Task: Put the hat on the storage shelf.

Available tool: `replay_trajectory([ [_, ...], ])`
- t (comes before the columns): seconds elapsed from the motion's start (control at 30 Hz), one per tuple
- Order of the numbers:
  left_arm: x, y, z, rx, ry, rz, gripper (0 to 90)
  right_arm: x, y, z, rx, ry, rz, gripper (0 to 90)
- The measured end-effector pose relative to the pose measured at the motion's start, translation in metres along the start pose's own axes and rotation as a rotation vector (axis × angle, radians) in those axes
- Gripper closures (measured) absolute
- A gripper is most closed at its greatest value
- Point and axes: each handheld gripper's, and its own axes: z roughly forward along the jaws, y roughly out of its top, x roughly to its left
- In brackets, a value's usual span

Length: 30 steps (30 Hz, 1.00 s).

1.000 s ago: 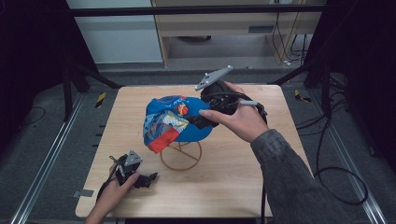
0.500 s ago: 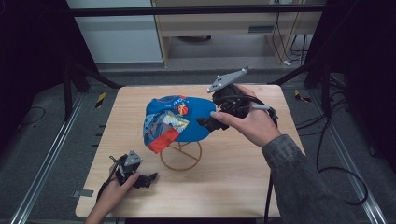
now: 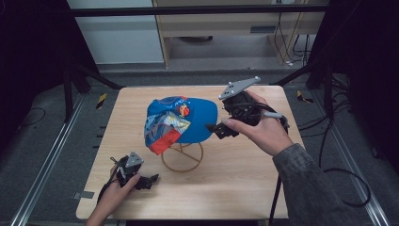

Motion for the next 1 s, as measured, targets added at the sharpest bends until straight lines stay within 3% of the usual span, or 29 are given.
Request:
replay_trajectory([
  [0.53, 0.0, 0.0, 0.0, 0.0, 0.001, -0.002, 0.0, -0.005, -0.032, -0.015, -0.013, -0.015, 0.046, 6.7],
  [1.0, 0.0, 0.0, 0.0, 0.002, -0.002, 0.001, 0.0, -0.012, -0.072, -0.011, 0.007, -0.02, 0.107, 7.4],
])
